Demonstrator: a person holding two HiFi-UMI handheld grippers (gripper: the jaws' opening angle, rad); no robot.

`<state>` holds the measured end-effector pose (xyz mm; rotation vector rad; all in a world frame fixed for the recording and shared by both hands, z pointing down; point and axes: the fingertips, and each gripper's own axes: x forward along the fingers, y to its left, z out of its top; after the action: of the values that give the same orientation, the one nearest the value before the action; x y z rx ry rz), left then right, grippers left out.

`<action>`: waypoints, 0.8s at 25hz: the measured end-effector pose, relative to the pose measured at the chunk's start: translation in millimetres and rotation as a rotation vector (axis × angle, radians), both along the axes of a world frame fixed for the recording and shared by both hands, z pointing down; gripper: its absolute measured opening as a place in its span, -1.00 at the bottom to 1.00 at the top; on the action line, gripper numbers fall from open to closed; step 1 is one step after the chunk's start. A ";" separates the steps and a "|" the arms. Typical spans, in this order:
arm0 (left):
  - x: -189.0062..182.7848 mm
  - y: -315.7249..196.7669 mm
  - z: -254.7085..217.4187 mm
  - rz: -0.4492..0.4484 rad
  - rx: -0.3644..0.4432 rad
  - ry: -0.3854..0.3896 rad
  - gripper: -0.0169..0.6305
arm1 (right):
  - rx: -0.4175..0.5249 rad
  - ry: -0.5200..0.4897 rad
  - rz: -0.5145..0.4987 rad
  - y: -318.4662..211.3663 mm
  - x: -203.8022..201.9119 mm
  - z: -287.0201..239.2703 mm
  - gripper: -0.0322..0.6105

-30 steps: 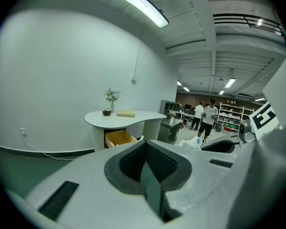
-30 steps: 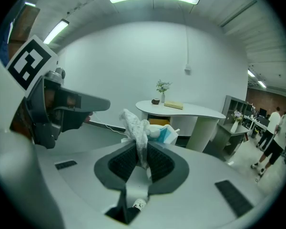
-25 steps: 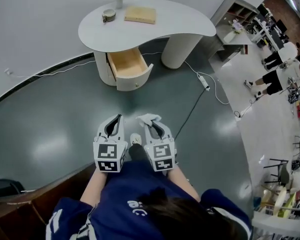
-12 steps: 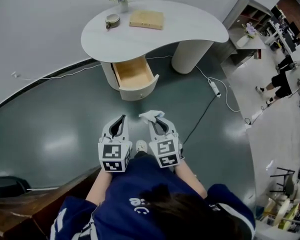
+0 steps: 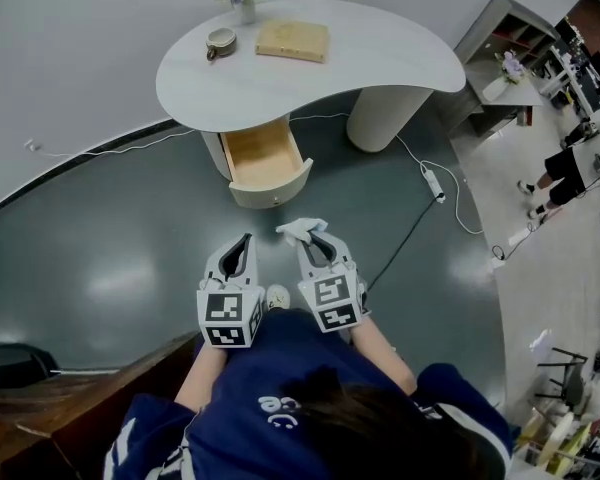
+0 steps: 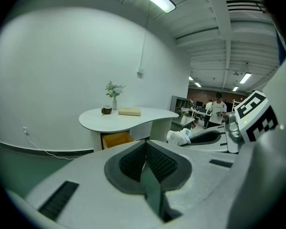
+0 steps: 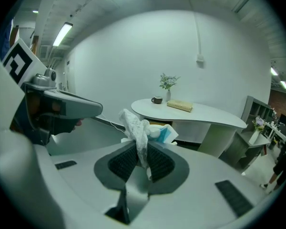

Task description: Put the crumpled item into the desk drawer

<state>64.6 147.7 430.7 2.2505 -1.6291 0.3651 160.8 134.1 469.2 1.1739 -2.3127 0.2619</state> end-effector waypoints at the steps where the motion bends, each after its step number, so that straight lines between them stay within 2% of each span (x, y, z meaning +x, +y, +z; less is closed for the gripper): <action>1: -0.1 -2.1 0.1 -0.004 -0.003 0.002 -0.93 | -0.004 -0.005 -0.003 -1.3 0.0 0.2 -0.70; 9: -8.3 -21.3 6.8 -0.017 -0.017 0.006 -0.94 | -0.015 -0.003 0.004 -16.8 -1.1 4.8 -0.70; 20: -27.7 -88.1 13.4 0.040 -0.041 0.007 -0.94 | -0.041 -0.008 0.083 -72.3 -12.9 3.1 -0.69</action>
<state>36.8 59.7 444.1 2.2546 -1.5604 0.3964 147.9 61.8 472.3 1.2528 -2.2573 0.3428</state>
